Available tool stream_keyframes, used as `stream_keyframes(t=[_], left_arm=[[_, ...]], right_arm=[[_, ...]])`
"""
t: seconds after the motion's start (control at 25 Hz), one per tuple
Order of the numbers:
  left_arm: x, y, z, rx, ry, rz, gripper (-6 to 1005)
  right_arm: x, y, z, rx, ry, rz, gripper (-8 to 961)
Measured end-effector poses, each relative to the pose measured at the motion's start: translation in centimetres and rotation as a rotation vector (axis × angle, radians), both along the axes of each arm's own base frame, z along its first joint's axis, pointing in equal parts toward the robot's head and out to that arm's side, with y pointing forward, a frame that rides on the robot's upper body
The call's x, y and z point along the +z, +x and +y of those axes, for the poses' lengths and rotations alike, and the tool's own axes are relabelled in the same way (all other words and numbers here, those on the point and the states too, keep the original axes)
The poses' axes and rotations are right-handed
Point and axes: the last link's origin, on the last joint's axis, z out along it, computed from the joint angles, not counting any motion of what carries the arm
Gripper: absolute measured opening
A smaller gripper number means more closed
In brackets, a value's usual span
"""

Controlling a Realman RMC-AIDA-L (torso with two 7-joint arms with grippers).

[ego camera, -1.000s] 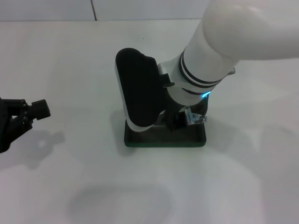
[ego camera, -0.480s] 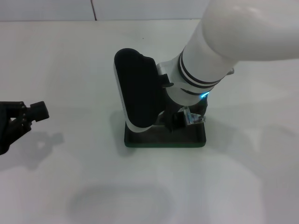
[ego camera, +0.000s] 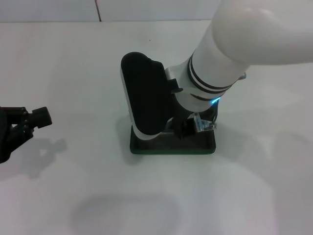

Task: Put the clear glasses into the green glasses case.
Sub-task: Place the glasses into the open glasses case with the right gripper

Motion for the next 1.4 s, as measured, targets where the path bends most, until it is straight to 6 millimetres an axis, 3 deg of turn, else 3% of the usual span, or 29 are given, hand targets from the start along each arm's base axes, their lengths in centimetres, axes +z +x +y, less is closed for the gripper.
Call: stream_keyframes(t=[0.52,1.4], left_arm=[[-0.08,-0.19,-0.27,0.009,-0.001,-0.002,48],[-0.13,-0.37,-0.52,0.017,-0.002,-0.004,48]], right_arm=[[0.14,0.13,0.28,-0.002,0.023,-0.006,126],[0.07,-0.42,-0.71,0.021,0.002,0.025,255]])
